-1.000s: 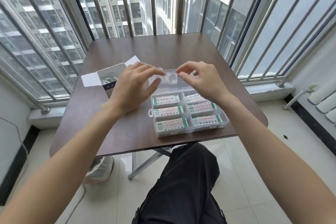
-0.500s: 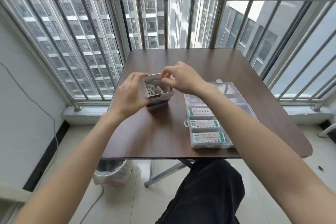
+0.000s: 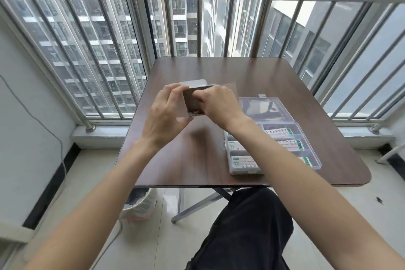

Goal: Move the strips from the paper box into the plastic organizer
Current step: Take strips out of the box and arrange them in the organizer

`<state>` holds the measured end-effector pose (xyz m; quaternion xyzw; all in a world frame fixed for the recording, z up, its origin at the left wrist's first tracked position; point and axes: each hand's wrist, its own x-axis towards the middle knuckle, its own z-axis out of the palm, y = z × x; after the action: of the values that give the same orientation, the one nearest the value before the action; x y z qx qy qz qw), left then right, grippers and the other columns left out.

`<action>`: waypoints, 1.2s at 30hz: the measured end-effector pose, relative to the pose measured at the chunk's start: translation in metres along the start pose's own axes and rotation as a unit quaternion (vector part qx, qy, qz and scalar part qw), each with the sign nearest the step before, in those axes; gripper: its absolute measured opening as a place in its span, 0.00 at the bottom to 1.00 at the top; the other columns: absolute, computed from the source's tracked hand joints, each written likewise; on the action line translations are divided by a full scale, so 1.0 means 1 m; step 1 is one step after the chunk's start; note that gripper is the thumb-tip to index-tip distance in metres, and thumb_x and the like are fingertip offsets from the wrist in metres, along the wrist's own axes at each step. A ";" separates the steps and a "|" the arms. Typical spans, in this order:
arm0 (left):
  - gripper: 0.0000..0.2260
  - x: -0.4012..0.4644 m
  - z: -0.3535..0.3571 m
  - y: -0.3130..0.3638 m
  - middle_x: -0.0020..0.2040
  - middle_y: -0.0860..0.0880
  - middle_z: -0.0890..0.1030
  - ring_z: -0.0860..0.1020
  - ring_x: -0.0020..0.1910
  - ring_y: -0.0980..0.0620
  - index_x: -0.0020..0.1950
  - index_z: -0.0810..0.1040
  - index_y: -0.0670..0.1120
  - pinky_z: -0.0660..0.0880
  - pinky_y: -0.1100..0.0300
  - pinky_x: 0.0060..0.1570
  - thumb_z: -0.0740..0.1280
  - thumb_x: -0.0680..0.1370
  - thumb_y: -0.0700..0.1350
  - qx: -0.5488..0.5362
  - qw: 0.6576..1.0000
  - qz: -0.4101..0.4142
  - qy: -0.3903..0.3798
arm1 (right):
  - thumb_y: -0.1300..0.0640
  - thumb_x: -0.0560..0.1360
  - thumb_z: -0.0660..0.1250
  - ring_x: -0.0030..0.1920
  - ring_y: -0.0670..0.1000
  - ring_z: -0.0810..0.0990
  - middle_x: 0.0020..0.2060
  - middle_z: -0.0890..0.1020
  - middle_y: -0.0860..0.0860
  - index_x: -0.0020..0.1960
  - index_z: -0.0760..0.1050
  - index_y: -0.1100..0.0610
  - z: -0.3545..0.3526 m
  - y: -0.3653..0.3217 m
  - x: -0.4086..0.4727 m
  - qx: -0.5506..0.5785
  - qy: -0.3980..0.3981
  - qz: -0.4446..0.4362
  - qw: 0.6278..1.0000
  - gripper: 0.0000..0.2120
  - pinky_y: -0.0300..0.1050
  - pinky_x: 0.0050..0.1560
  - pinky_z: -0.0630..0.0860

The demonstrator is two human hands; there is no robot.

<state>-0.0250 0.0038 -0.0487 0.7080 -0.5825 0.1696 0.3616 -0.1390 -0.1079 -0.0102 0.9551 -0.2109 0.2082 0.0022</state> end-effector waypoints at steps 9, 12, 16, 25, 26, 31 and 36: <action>0.32 -0.002 0.001 0.003 0.59 0.45 0.75 0.76 0.55 0.46 0.65 0.72 0.43 0.71 0.58 0.51 0.78 0.64 0.49 0.010 0.999 -0.031 -0.033 | 0.57 0.76 0.66 0.31 0.61 0.79 0.32 0.81 0.57 0.39 0.74 0.62 0.003 0.015 -0.006 0.053 0.142 -0.022 0.988 0.09 0.47 0.33 0.68; 0.32 -0.001 0.001 -0.003 0.59 0.46 0.75 0.76 0.56 0.47 0.65 0.73 0.44 0.72 0.56 0.53 0.78 0.64 0.47 0.003 0.997 -0.073 -0.035 | 0.59 0.75 0.66 0.28 0.59 0.76 0.29 0.79 0.54 0.37 0.74 0.61 0.003 0.020 -0.003 0.080 0.192 -0.024 0.978 0.09 0.41 0.29 0.64; 0.34 0.003 -0.004 -0.010 0.61 0.47 0.74 0.74 0.59 0.50 0.67 0.71 0.46 0.70 0.56 0.56 0.78 0.64 0.50 -0.035 0.989 -0.137 -0.052 | 0.60 0.74 0.67 0.31 0.53 0.79 0.31 0.82 0.53 0.40 0.79 0.61 -0.001 0.023 0.006 0.134 0.236 -0.018 0.962 0.06 0.43 0.29 0.74; 0.35 0.006 -0.003 -0.025 0.64 0.48 0.72 0.70 0.65 0.50 0.68 0.69 0.47 0.65 0.60 0.59 0.78 0.65 0.51 -0.062 0.969 -0.218 -0.098 | 0.59 0.75 0.69 0.35 0.49 0.82 0.36 0.83 0.52 0.46 0.81 0.59 0.001 0.035 0.012 0.372 0.242 0.150 0.884 0.04 0.43 0.34 0.80; 0.35 0.006 -0.003 -0.027 0.65 0.48 0.72 0.69 0.65 0.50 0.69 0.69 0.48 0.64 0.60 0.58 0.78 0.65 0.51 -0.064 0.967 -0.225 -0.104 | 0.59 0.75 0.69 0.36 0.49 0.82 0.36 0.83 0.52 0.46 0.81 0.59 0.001 0.036 0.011 0.407 0.235 0.175 0.865 0.04 0.43 0.33 0.80; 0.42 0.008 -0.011 -0.028 0.71 0.46 0.65 0.61 0.71 0.48 0.73 0.63 0.52 0.60 0.55 0.66 0.76 0.64 0.60 -0.049 0.957 -0.231 -0.166 | 0.61 0.75 0.69 0.32 0.40 0.79 0.35 0.80 0.51 0.46 0.79 0.61 -0.005 0.043 -0.002 0.553 0.204 0.261 0.764 0.03 0.36 0.30 0.77; 0.33 0.025 -0.037 0.014 0.74 0.48 0.61 0.55 0.74 0.49 0.70 0.67 0.52 0.54 0.52 0.70 0.64 0.69 0.66 -0.070 0.993 -0.082 -0.038 | 0.60 0.73 0.71 0.33 0.44 0.78 0.33 0.81 0.51 0.43 0.80 0.56 -0.016 0.052 -0.030 0.547 0.158 0.224 0.791 0.01 0.36 0.31 0.75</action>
<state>-0.0248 0.0118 -0.0031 0.7325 -0.5459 0.0711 0.4006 -0.1912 -0.1415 -0.0120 0.6767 -0.2665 0.4311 -0.5341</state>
